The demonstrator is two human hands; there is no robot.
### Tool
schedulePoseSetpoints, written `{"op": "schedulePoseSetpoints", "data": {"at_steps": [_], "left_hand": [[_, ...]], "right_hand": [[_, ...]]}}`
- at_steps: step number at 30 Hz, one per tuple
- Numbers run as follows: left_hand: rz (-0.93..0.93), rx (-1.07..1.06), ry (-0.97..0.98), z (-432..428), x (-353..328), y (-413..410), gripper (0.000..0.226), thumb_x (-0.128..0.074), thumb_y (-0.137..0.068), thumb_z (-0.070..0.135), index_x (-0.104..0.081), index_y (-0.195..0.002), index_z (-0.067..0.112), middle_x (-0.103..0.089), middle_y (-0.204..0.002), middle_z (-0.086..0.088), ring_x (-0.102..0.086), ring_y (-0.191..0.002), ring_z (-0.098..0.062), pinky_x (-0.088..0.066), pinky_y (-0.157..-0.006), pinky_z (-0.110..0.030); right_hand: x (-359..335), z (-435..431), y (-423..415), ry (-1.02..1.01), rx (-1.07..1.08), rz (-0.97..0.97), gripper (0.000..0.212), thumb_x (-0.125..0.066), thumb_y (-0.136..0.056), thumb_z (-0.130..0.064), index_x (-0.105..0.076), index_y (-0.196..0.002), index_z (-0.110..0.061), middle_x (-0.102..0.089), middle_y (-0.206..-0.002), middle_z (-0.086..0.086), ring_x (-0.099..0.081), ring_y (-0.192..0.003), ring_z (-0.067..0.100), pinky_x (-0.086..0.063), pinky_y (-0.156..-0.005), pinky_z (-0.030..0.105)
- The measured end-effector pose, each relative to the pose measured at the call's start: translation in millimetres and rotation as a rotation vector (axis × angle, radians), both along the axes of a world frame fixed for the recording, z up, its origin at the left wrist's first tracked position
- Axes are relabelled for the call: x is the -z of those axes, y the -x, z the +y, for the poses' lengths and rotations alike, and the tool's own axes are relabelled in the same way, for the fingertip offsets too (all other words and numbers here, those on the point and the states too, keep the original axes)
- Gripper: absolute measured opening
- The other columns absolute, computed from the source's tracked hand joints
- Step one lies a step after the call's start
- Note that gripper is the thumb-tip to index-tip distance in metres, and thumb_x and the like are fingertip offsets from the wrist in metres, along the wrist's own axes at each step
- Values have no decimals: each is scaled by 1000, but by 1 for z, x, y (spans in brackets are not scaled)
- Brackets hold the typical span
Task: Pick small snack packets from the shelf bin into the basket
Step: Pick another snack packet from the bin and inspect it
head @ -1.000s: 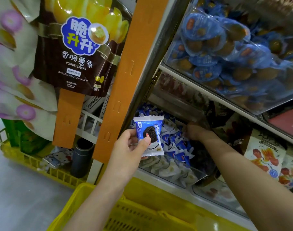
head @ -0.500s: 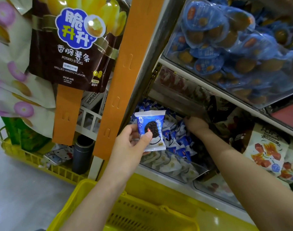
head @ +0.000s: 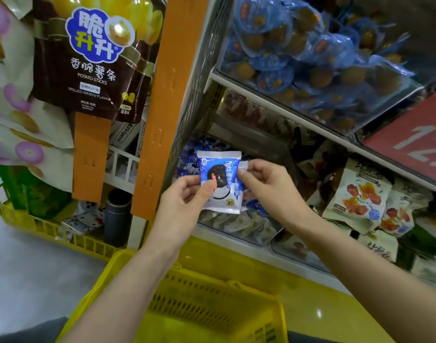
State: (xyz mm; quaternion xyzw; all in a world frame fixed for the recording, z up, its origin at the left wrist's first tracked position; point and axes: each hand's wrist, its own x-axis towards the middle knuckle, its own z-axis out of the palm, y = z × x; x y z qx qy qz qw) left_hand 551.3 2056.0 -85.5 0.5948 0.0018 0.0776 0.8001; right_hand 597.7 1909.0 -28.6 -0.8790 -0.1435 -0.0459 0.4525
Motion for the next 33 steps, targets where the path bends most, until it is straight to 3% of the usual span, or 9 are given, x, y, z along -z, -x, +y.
{"op": "schedulePoseSetpoints", "data": {"at_steps": [4,6,9,13,16,20,25,30,33], "left_hand": [[2,29,29,1,4,5,26,-59,-75,43,-56,-97,28,-62,-88,12,-61,-72,11,-48,-63,-7],[80,123,103,2,4,5,46,-60,-66,50,-54,-106,28,-62,-88,12,-63,-75,1,-56,-78,-27],[119,201,118,2,3,6,71,-64,-61,57,-55,-119,18,-69,-92,5,-64,-91,-21,-46,-93,-51],[102,159,31,2,4,6,67,-61,-58,62,-54,-115,27,-69,-85,16,-64,-74,2,-50,-60,-20],[108,87,-51,0,6,4,47,-60,-70,54,-49,-108,30,-65,-94,16,-61,-79,8,-45,-60,-13],[56,7,-114,-1,6,1,40,-66,-81,35,-43,-113,26,-58,-92,17,-54,-70,23,-41,-54,1],[51,-5,-105,-2,5,-1,44,-67,-80,36,-40,-114,25,-57,-93,17,-55,-71,21,-40,-53,2],[171,-49,6,3,7,-6,19,-51,-93,32,-44,-109,25,-55,-90,15,-56,-73,7,-41,-53,-12],[206,-81,49,5,7,-10,14,-47,-95,24,-45,-109,24,-56,-88,13,-54,-75,2,-37,-56,-16]], "right_hand": [[3,4,17,-223,-15,200,16,-50,-95,-12,-61,-85,-9,-68,-60,-5,-62,-52,1,-50,-50,14],[4,5,23,-250,-29,269,22,-43,-98,-18,-62,-91,-8,-69,-68,-1,-63,-55,2,-51,-51,15],[7,7,30,-287,-101,363,37,-32,-99,-37,-63,-101,-19,-74,-88,0,-70,-83,14,-58,-72,26],[12,10,39,-98,-140,240,14,-52,-93,-35,-60,-103,-35,-68,-102,-20,-64,-94,-3,-53,-76,17],[14,11,41,-112,-159,181,23,-59,-90,-19,-59,-102,-39,-68,-100,-23,-65,-94,4,-57,-77,25],[12,11,41,-185,-129,171,28,-61,-88,-13,-57,-103,-36,-66,-103,-19,-67,-89,3,-55,-68,20],[11,10,41,-209,-68,194,27,-63,-86,-16,-59,-112,-23,-67,-109,-8,-67,-94,7,-57,-78,31],[2,3,17,-433,62,183,25,-63,-85,-13,-58,-109,-9,-72,-100,5,-70,-86,16,-58,-66,26],[-1,-11,-31,-213,255,19,28,-61,-89,-19,-54,-115,-12,-68,-104,4,-69,-82,16,-58,-68,26]]}}
